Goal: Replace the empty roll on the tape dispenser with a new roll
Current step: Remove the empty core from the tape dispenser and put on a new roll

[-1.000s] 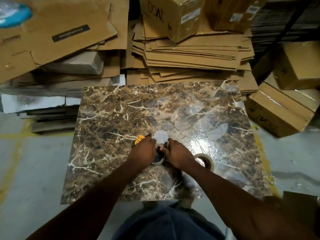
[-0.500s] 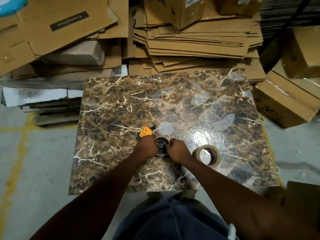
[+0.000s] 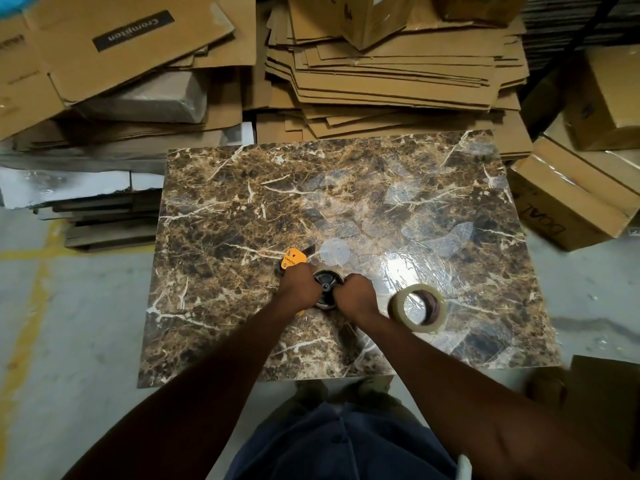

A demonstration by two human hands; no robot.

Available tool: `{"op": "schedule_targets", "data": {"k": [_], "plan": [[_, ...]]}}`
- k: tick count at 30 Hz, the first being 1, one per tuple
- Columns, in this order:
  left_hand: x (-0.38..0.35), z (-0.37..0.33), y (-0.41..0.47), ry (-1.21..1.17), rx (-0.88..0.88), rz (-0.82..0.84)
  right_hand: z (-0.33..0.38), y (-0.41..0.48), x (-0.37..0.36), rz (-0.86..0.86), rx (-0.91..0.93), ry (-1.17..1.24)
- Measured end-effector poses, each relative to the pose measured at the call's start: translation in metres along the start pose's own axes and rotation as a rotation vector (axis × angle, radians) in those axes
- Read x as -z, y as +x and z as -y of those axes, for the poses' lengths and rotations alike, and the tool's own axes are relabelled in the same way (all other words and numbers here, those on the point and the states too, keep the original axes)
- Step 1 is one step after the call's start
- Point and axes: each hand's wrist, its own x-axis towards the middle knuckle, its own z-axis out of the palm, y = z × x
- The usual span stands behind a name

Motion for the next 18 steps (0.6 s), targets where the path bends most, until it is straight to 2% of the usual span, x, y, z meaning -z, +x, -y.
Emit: {"op": "schedule_targets", "data": {"k": [6,18], "plan": [[-0.0043,-0.0036,-0.0012,-0.027,0.074,-0.058,0.0010,-0.0013,-0.0059,-0.084,-0.029,0.068],[-0.0074,-0.0086,0.0016,-0.030,0.116,-0.022,0.0063,0.0054,-0.0008,-0.006,-0.051,0.054]]}}
